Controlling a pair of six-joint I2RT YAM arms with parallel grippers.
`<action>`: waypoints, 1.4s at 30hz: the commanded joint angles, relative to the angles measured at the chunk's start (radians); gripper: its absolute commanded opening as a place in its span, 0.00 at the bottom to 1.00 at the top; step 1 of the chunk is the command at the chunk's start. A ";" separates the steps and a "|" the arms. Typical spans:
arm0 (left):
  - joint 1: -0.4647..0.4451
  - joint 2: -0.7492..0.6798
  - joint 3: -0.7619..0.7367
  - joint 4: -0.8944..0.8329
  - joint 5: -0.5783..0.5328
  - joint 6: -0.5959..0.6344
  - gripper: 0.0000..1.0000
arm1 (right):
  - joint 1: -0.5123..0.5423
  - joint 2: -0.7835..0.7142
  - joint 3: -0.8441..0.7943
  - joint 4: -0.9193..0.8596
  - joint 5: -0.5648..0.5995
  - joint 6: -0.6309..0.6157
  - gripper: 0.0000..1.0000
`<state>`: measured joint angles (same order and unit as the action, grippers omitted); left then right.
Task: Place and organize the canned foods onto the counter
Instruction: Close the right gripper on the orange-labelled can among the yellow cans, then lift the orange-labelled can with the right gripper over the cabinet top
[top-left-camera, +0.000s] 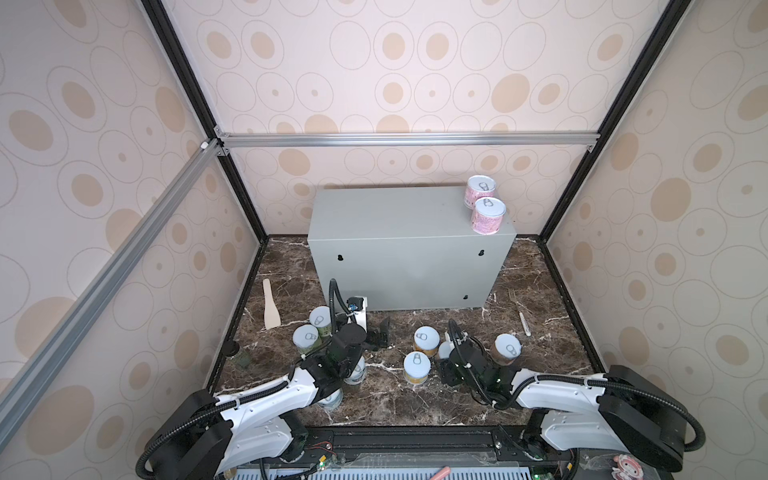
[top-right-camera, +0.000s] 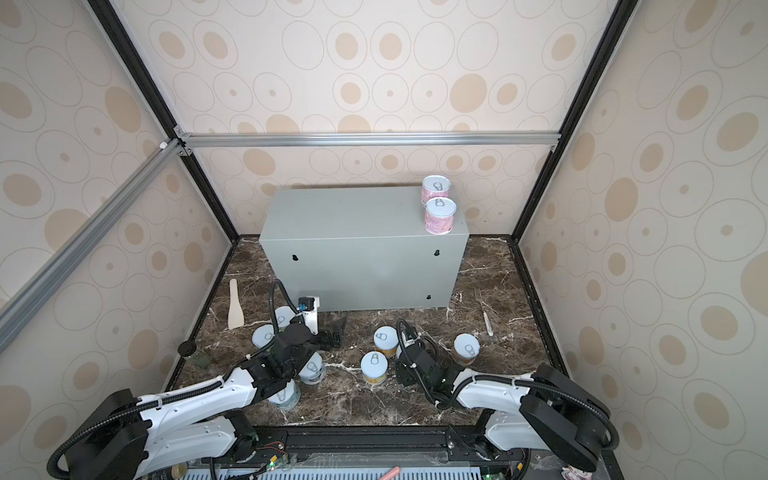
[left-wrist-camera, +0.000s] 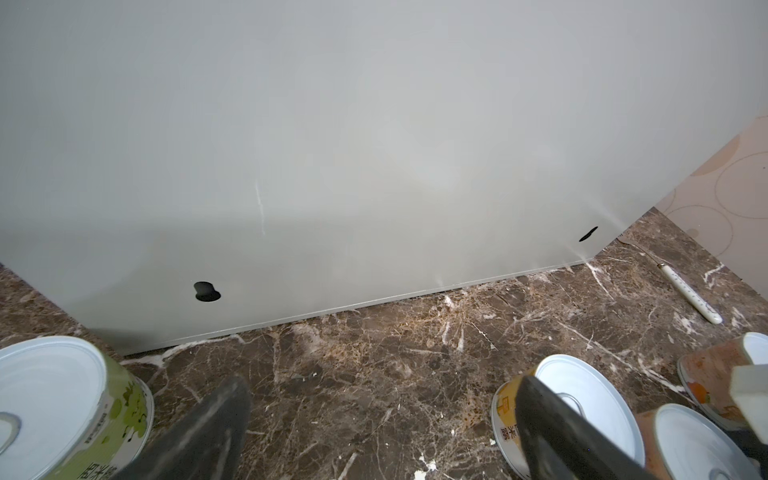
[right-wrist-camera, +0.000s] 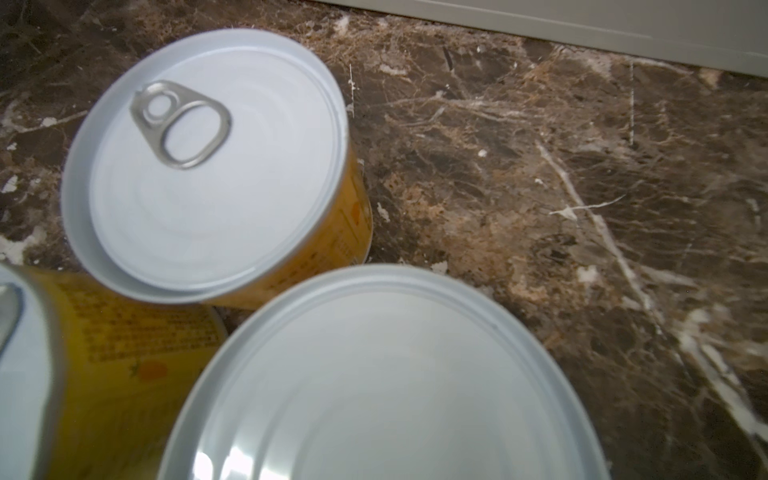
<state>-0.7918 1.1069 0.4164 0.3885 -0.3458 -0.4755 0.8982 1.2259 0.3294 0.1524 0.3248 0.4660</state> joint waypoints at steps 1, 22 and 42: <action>0.006 -0.019 0.017 -0.021 0.009 -0.027 0.99 | 0.006 -0.077 0.017 -0.049 0.039 0.000 0.60; 0.006 -0.125 0.172 -0.358 0.240 -0.042 0.99 | 0.011 -0.305 0.461 -0.704 -0.060 -0.048 0.56; 0.006 -0.316 0.321 -0.646 0.174 -0.012 0.99 | 0.013 -0.095 1.149 -1.033 0.023 -0.092 0.56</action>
<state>-0.7918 0.8131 0.6819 -0.1986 -0.1410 -0.5022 0.9081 1.0954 1.3705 -0.8425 0.3069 0.3779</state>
